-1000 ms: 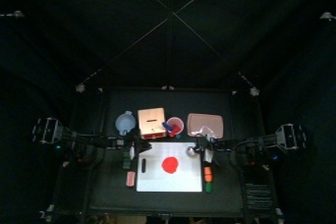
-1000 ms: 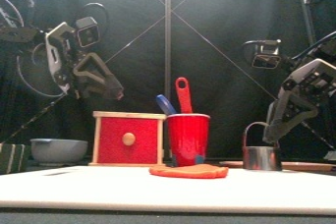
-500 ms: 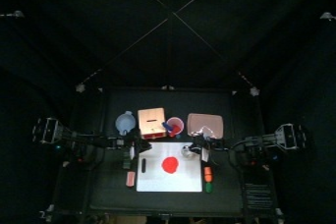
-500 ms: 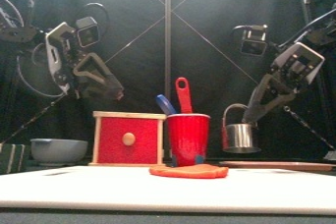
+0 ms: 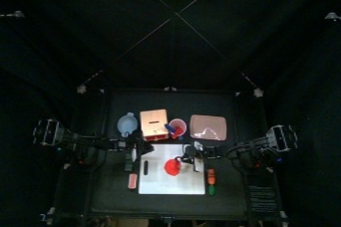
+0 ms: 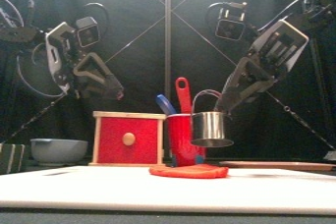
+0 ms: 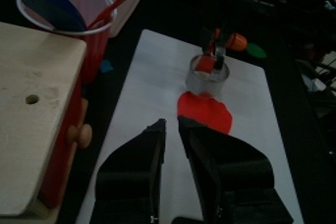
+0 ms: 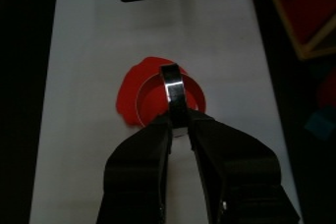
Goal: Get the cutter from the drawer then cut the dough then place the extra dough in the bowl
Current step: Cut the dough
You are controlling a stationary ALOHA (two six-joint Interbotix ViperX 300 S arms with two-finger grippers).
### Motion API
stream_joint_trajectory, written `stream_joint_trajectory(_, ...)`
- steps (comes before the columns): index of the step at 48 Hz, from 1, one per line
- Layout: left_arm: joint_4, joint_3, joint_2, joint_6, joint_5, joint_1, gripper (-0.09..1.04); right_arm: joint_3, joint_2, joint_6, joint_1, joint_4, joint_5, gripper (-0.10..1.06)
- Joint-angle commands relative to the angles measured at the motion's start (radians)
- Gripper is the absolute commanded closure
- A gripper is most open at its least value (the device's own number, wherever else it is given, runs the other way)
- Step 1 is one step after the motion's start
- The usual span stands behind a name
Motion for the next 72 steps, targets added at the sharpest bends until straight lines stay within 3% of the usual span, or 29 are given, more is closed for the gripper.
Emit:
stream_joint_trajectory(1,-0.002,-0.011,-0.005,-0.002,-0.009,-0.003,0.32,-0.048,0.015,0.003,0.012,0.015,-0.009,0.39)
stream_joint_trajectory(16,-0.017,-0.012,-0.005,0.0,-0.009,-0.003,0.32,-0.06,0.04,0.003,0.031,0.077,-0.048,0.39)
stream_joint_trajectory(62,-0.017,-0.011,-0.005,0.002,-0.008,-0.002,0.32,-0.1,0.121,-0.002,0.023,0.074,-0.078,0.37)
stream_joint_trajectory(72,-0.017,-0.009,-0.005,0.002,-0.008,-0.002,0.32,-0.106,0.135,-0.002,0.025,0.081,-0.078,0.32)
